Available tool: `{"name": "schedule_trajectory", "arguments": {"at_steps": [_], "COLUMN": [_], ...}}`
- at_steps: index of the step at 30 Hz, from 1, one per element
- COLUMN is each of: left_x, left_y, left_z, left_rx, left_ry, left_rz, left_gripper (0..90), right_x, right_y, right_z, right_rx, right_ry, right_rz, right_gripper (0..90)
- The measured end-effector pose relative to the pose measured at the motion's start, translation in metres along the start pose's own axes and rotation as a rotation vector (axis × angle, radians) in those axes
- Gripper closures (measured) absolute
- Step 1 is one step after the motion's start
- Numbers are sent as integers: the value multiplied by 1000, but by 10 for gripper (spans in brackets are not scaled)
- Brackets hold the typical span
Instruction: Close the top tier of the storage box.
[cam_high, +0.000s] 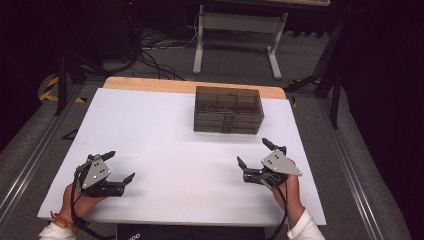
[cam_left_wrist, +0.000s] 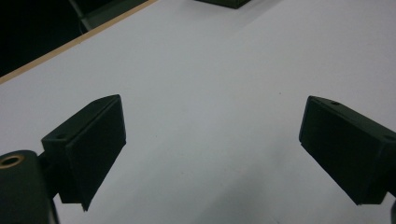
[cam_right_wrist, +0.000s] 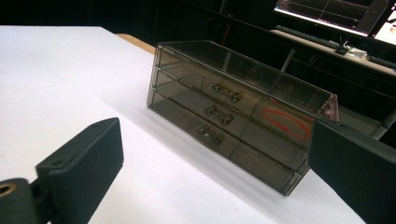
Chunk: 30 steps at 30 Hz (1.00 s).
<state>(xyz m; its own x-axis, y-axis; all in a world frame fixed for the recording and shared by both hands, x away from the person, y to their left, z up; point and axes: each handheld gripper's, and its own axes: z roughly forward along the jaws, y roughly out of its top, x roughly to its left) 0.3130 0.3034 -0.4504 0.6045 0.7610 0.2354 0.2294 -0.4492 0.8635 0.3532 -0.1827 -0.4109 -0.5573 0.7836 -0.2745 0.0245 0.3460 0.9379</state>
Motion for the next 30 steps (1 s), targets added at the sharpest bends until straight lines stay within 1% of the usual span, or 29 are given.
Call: {"name": "schedule_trajectory", "arguments": {"at_steps": [5,7,10,15,18,20,21,24,27,28,30], "left_x": [0,0,-1,-1,0,1,1,1,2,1,1], "left_y": [0,0,1,0,1,1,1,1,2,2,2], "left_z": [0,0,1,1,1,1,1,2,2,3,4], "left_rx": [0,-1,-2,0,-2,-5,-6,-4,-7,-8,-8], "left_ry": [0,2,-1,-3,-4,-4,-4,-5,-8,-9,-12], "left_rz": [-9,-5,-6,-10,-14,-13,-13,-9,-12,-20,-15], "left_gripper": [82,82,82,82,82,82,81,81,81,81,81], "right_x": [0,-1,-2,-5,-6,-6,-7,-8,-11,-12,-14], "right_y": [-3,-5,-9,-19,-27,-33,-36,-44,-50,-51,-54], "right_z": [-4,-6,-9,-16,-21,-24,-24,-27,-30,-30,-32], "right_rx": [-2,-14,-7,-7,-25,-23,-20,17,32,37,44], "right_ry": [18,15,16,25,46,48,45,34,34,29,22], "right_rz": [11,23,28,44,54,64,65,65,79,82,88], "right_gripper": [48,48,48,48,49,48,48,48,48,49,49]}}
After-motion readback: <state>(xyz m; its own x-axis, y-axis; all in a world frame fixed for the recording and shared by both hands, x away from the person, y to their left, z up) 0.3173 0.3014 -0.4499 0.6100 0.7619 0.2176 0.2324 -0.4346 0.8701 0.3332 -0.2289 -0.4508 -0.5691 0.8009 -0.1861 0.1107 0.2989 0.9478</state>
